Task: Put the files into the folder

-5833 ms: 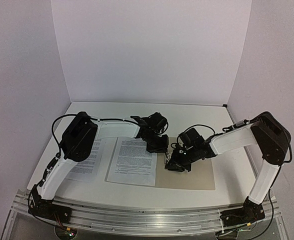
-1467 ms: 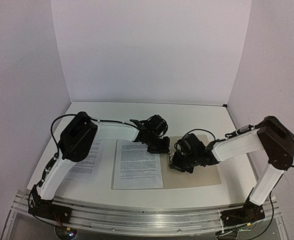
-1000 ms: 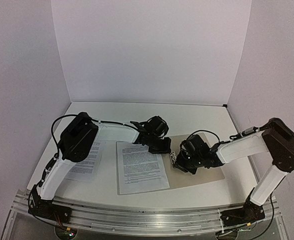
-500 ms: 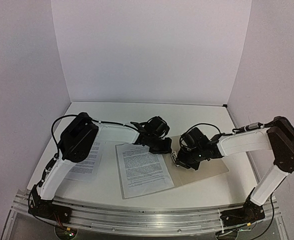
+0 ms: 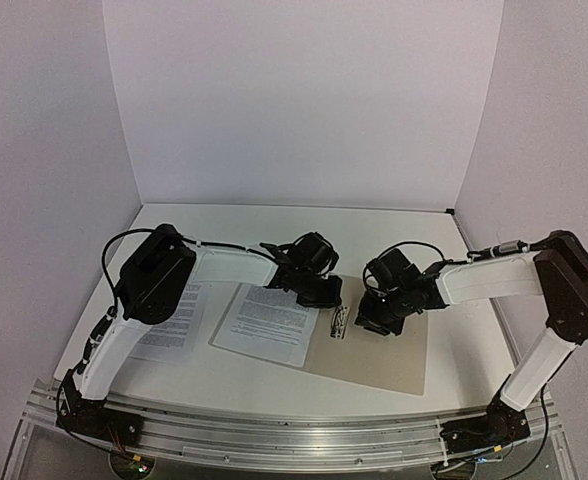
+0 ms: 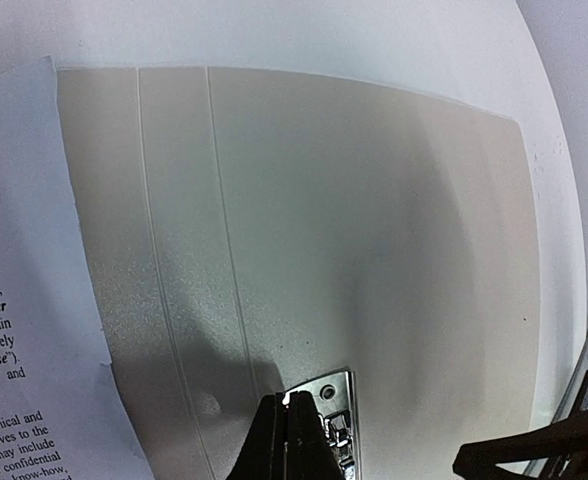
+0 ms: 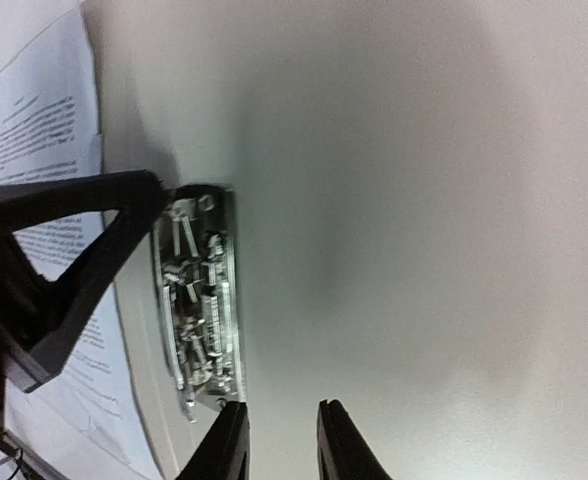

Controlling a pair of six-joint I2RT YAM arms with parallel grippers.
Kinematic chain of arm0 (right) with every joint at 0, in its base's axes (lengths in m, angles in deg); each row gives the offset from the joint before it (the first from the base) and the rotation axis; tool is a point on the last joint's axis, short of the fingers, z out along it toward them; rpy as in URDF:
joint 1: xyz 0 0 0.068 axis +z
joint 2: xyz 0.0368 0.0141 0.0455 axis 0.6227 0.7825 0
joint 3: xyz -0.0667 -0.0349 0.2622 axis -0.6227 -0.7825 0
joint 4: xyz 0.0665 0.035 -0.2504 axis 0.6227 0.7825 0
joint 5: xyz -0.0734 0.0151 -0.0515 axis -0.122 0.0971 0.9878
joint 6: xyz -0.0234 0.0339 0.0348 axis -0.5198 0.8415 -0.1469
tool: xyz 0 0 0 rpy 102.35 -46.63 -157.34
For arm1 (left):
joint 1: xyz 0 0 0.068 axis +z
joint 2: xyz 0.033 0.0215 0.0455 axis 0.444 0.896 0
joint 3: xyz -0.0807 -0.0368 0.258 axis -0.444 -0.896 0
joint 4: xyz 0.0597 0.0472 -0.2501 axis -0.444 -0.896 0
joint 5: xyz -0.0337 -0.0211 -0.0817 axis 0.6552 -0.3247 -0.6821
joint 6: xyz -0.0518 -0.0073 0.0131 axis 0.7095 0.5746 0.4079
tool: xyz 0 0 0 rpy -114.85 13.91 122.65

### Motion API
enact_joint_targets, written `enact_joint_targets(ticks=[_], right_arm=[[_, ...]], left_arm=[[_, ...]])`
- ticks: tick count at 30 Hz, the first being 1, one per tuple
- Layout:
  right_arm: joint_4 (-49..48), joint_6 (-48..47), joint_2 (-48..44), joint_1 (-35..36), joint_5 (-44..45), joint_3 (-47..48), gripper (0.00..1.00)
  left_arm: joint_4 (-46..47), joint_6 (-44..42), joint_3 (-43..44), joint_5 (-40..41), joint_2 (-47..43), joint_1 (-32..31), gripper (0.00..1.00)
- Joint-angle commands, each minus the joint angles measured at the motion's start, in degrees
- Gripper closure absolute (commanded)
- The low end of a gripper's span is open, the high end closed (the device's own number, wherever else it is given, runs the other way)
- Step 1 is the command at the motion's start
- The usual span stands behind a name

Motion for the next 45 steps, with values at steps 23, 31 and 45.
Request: enact_joint_targets(ticks=[23,31,45], right_arm=[[-11.4,-2.4,9.7,3.0,-10.5,2.2,0.88],[-11.4,1.2,10.2,2.9,-8.8,-2.4,1.0],[-9.9,7.6,14.9,2.9,-5.5,-14.2,1.0]], left_arm=[[-13.4,-1.0,-3.5,4.5,2.9,1.0,1.0],[-13.6,-1.0,-3.6,4.6,2.9,1.1,1.0],[-13.0,-2.5,-4.6,5.7,3.2,1.8,1.0]])
